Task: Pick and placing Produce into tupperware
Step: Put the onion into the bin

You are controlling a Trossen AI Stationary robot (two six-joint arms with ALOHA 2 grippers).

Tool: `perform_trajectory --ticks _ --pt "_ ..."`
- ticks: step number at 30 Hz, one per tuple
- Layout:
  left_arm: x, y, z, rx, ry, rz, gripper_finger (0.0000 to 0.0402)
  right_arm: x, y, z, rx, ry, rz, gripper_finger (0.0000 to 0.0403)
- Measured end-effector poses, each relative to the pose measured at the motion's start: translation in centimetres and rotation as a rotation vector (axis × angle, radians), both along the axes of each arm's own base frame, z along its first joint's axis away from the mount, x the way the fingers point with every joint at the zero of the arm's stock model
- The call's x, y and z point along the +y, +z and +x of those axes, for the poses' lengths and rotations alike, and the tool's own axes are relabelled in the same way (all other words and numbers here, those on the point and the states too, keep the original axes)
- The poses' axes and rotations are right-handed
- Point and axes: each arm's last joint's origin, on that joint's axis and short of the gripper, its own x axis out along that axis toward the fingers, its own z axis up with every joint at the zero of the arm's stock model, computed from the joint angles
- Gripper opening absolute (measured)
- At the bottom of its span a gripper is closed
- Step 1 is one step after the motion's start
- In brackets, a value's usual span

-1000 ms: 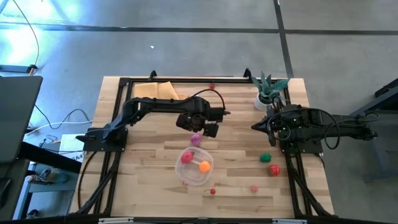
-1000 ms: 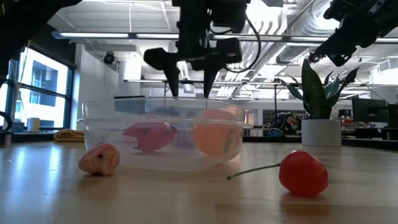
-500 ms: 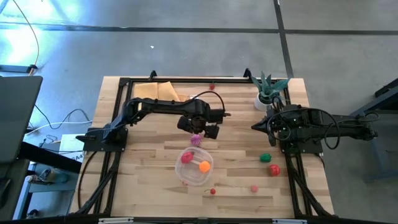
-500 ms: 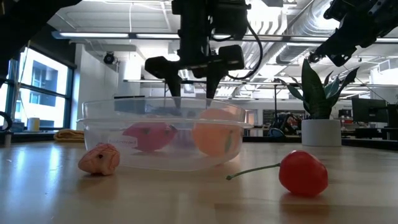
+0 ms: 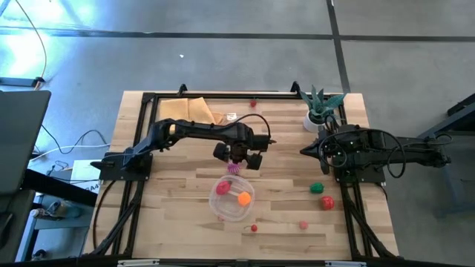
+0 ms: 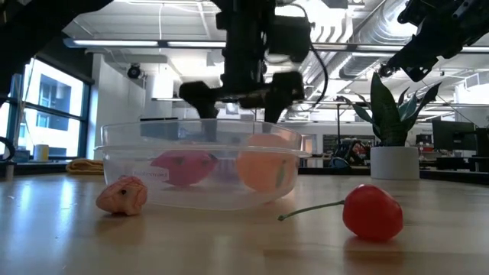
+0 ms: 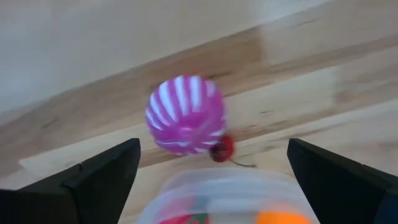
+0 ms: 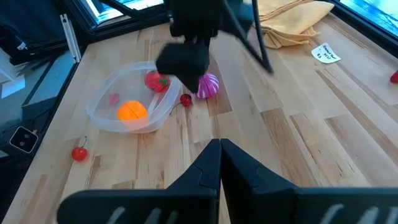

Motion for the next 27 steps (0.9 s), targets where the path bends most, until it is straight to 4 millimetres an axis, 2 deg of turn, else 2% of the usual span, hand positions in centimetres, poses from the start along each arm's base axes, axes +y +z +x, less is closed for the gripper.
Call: perform_trajectory --ticks 2,13,27 --pt "0.0 -0.6 0.2 0.010 -0.001 -0.005 0.0387 0.0 0.0 0.0 0.000 0.000 0.000 0.0000" --pt "0.1 -1.3 0.2 0.041 -0.002 0.005 0.0357 0.0 0.0 0.0 0.002 -0.001 0.000 0.0000" --pt "0.1 -2.9 0.4 0.084 0.006 -0.008 0.0355 0.0 0.0 0.0 0.002 0.000 0.000 0.0000"
